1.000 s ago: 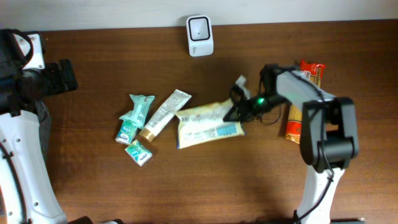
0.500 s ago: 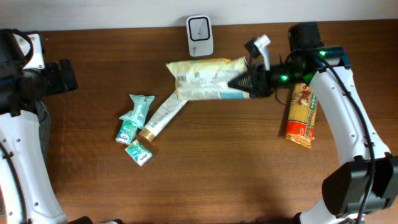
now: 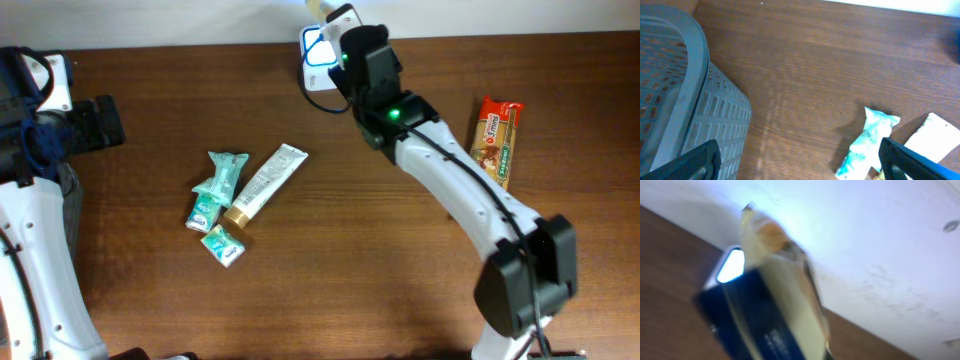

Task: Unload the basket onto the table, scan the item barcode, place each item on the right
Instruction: 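Lift snack bag with right gripper and hold it before the scanner, then place snack bag on the spaghetti pack at right and release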

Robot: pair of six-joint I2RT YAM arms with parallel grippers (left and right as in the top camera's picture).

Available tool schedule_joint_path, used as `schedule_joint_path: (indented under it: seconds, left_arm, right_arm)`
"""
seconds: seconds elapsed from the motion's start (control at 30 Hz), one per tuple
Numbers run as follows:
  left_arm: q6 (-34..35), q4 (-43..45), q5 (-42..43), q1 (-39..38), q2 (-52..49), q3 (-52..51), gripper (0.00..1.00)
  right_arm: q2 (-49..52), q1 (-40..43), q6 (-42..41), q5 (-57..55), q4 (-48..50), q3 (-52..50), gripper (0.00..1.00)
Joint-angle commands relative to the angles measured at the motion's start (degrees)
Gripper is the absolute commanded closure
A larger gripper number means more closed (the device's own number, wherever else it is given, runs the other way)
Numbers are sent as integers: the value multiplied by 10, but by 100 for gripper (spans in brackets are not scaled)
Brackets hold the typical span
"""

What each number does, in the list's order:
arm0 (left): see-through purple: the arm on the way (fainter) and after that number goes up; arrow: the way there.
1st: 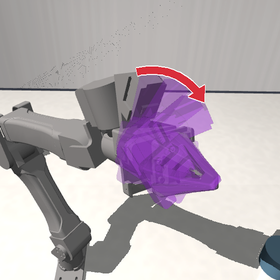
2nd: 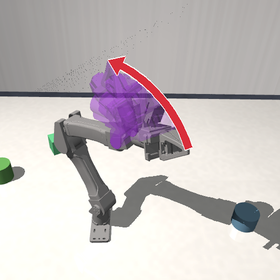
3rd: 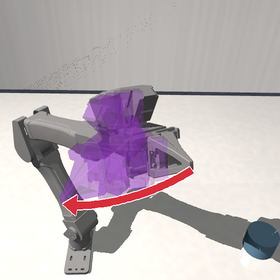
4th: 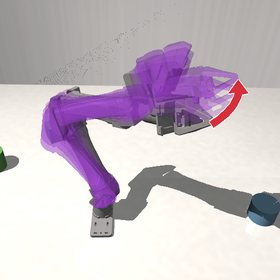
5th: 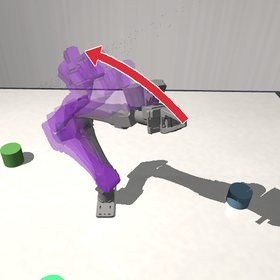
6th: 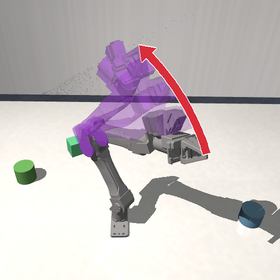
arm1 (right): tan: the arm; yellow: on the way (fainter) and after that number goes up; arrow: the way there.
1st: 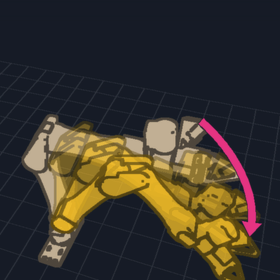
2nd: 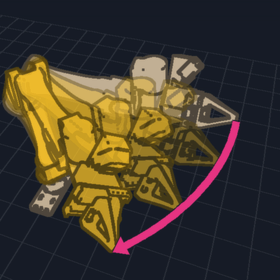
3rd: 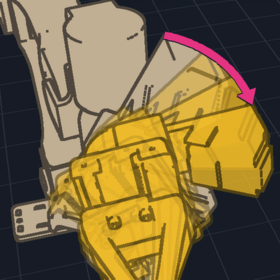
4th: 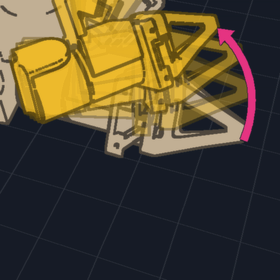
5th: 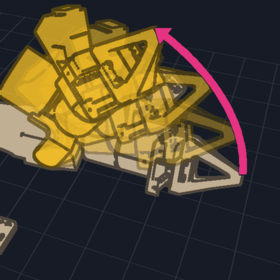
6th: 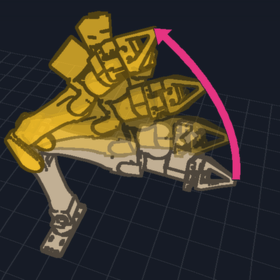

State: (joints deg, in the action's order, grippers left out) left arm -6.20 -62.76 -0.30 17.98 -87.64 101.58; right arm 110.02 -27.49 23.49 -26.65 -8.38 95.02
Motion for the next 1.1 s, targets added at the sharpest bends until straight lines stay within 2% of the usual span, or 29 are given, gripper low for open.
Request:
schedule_joint_path:
  seconds: [0.0,0.2,0.57,0.8,0.9,0.97,1.03,1.07]
  left_arm:
    - [5,1,-1,2,2,3,1]
    - [5,1,-1,2,2,3,1]
    - [5,1,-1,2,2,3,1]
    - [5,1,-1,2,2,3,1]
    - [5,1,-1,2,2,3,1]
    - [5,1,-1,2,2,3,1]
    - [5,1,-1,2,2,3,1]
    - [5,1,-1,2,2,3,1]
  right_arm:
    - [45,-3,94,-94,82,9,96]
    - [108,-3,168,-110,230,9,96]
    - [168,-3,296,-118,324,9,96]
    - [169,-3,299,-118,327,9,96]
    - [168,-3,300,-153,364,9,96]
    - [151,-3,305,-170,352,9,96]
    - [125,-3,267,-181,314,9,96]
    - [98,-3,215,-174,267,9,96]
